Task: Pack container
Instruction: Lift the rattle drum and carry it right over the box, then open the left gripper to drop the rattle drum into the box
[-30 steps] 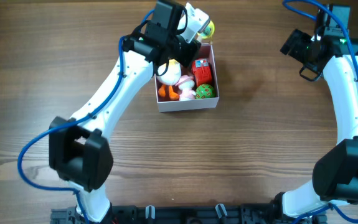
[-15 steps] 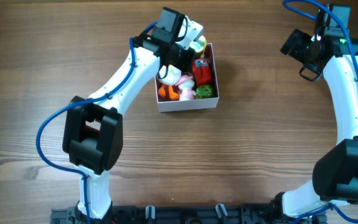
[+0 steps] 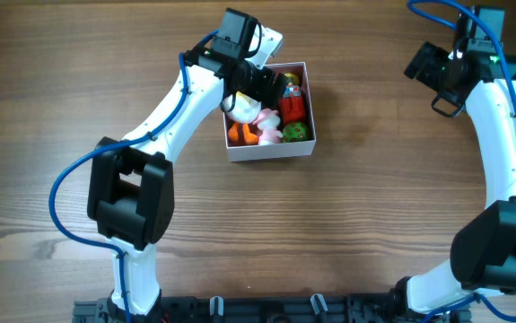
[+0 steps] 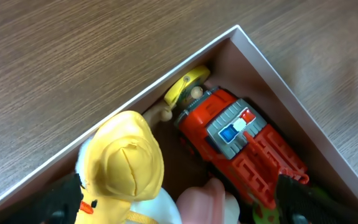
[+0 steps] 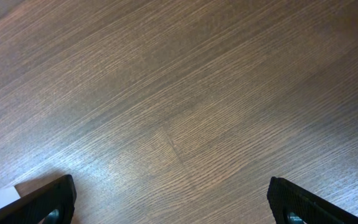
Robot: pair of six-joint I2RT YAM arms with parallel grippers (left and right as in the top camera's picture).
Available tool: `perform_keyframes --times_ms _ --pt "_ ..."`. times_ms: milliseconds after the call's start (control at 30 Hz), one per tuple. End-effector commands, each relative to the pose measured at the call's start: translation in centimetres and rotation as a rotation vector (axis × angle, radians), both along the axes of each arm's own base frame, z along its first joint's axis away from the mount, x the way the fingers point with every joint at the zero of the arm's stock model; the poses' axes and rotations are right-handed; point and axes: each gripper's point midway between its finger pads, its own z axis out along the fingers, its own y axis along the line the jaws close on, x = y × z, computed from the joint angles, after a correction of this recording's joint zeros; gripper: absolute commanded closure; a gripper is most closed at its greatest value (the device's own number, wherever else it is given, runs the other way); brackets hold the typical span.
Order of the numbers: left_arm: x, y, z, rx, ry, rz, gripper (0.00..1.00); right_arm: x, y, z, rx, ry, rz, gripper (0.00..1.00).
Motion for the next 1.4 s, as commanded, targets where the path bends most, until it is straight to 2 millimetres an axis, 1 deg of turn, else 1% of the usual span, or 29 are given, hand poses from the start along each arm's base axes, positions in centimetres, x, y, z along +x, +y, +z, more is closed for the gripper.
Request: perform_keyframes --times_ms 0,33,100,200,233,267,333,400,433,567,633,700,833,1000,1367 --pt "0.2 0.5 4.7 -0.045 -0.075 0.025 0.0 0.1 0.2 -0.4 0.009 0.007 0.005 0.0" --pt "0.2 0.7 5.5 -0.053 -0.088 0.031 0.0 0.1 0.2 -0.4 0.009 0.007 0.005 0.0" --pt "-0.1 1.3 8.3 -0.086 -0.116 0.066 0.0 0.1 0.2 -0.4 0.009 0.007 0.004 0.0" --pt "-1.2 2.9 12.1 -0.127 -0.138 0.123 0.0 0.1 0.2 -0.4 0.009 0.007 0.005 0.0" --pt "-1.6 3.4 13.0 -0.137 -0.139 0.139 0.0 0.1 0.2 -0.4 0.009 0.007 0.005 0.0" --pt "-2.3 4.1 14.4 -0.148 -0.146 0.158 0.0 0.1 0.2 -0.4 0.009 0.007 0.005 0.0" --pt "-3.6 5.3 16.4 -0.163 -0.153 0.182 0.0 0.1 0.2 -0.4 0.009 0.007 0.005 0.0" --pt "-5.4 6.3 17.9 -0.159 -0.148 0.19 0.0 0.1 0.2 -0.4 0.009 0.007 0.005 0.0" --pt "-6.8 6.9 18.5 -0.151 -0.132 0.194 0.0 0.1 0.2 -0.4 0.009 0.007 0.005 0.0" --pt "-10.4 8.2 19.0 -0.121 -0.067 0.198 0.0 0.1 0.2 -0.4 0.009 0.007 0.005 0.0" --pt "-11.7 8.7 19.0 -0.106 -0.036 0.2 0.0 0.1 0.2 -0.4 0.009 0.007 0.004 0.0" --pt "-13.4 9.3 18.5 -0.082 0.017 0.202 0.0 0.1 0.2 -0.4 0.009 0.007 0.004 0.0" --pt "-15.3 9.9 17.3 -0.042 0.103 0.206 0.0 0.1 0.2 -0.4 0.009 0.007 0.005 0.0" --pt "-15.9 10.1 16.9 -0.028 0.131 0.207 0.0 0.1 0.2 -0.4 0.009 0.007 0.005 0.0" --pt "-15.9 10.1 16.9 -0.028 0.131 0.207 0.0 0.1 0.2 -0.4 0.009 0.007 0.004 0.0"
